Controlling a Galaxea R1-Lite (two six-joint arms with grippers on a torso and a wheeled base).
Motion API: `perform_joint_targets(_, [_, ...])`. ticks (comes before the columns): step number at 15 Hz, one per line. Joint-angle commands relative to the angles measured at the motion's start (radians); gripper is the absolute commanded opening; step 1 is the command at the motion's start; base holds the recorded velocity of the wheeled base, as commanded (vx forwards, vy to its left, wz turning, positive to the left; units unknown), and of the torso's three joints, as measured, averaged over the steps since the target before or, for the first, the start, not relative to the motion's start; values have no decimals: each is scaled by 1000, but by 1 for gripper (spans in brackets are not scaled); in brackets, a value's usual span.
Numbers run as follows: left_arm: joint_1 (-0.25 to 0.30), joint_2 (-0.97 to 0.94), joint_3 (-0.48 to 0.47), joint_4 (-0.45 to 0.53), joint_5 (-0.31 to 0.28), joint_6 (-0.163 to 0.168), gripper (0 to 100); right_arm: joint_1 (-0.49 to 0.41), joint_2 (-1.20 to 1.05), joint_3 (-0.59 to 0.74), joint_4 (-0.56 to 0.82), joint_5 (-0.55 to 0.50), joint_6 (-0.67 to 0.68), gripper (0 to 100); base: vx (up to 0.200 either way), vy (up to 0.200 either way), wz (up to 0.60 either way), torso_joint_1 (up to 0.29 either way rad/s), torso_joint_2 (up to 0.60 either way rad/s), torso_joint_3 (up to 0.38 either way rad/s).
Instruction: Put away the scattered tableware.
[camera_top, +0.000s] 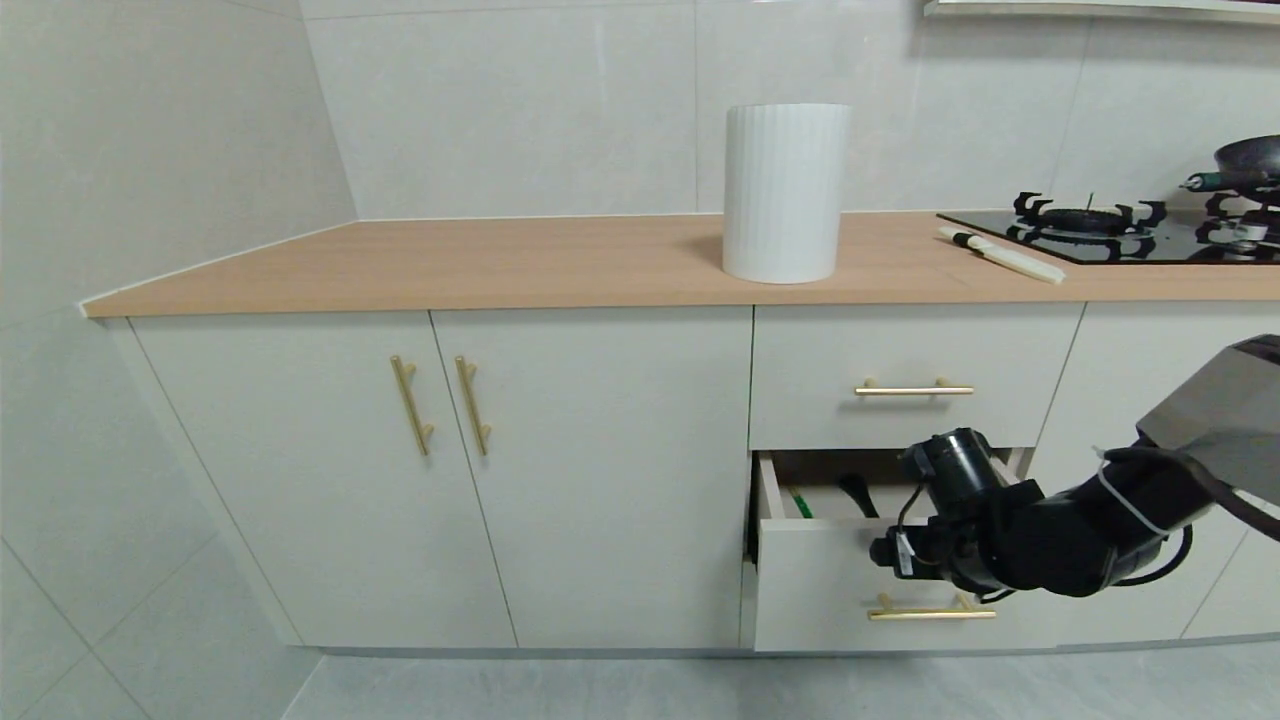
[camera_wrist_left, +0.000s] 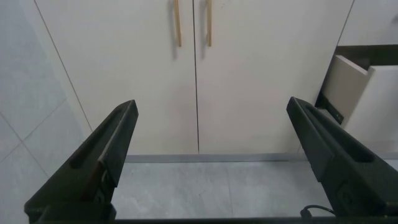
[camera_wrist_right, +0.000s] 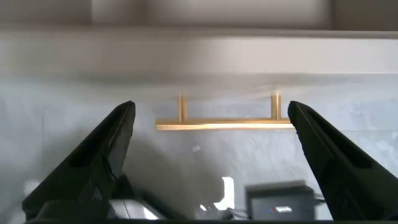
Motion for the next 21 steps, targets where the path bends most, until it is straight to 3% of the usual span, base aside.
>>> perform_joint_targets(1, [0,0,0,0,0,0,100,-23,59,-54,-2,-13,24,100,0,0,0,0,0,0])
perform_joint_targets(8, [0,0,0,0,0,0,100,-103,170,-134,-154,-39,69,100,0,0,0,0,0,0])
perform_joint_targets(21, [0,0,0,0,0,0,100,-181,245,-324,-147,-39,259,100,0,0,0,0,0,0])
